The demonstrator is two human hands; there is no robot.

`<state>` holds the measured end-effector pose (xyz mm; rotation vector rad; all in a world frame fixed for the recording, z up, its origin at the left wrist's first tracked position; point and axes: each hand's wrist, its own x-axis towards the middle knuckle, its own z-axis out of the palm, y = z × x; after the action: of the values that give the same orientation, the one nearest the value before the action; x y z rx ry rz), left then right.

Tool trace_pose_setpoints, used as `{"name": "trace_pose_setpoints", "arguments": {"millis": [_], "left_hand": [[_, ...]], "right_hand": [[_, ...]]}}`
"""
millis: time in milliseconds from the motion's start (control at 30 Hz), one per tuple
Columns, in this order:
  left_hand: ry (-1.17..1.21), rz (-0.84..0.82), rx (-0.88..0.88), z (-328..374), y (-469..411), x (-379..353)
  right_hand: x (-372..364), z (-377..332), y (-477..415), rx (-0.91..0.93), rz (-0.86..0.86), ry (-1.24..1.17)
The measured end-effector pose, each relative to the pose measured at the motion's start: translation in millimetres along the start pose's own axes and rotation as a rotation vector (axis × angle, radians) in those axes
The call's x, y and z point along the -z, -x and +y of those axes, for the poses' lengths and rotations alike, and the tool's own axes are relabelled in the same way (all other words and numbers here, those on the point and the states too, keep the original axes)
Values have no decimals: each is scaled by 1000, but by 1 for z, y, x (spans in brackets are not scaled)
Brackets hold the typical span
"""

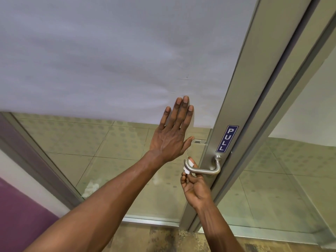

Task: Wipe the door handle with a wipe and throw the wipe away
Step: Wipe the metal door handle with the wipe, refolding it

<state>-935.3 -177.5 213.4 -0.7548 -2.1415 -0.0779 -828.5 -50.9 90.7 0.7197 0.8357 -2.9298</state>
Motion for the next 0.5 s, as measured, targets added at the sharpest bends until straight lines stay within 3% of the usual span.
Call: {"name": "trace_pose_setpoints", "arguments": {"millis": [267, 500], "left_hand": [[-38, -26, -47, -9, 3, 9], [-36, -67, -92, -25, 23, 18]], "right_hand": [[-13, 2, -9, -13, -107, 48], [-8, 7, -13, -37, -53, 19]]}}
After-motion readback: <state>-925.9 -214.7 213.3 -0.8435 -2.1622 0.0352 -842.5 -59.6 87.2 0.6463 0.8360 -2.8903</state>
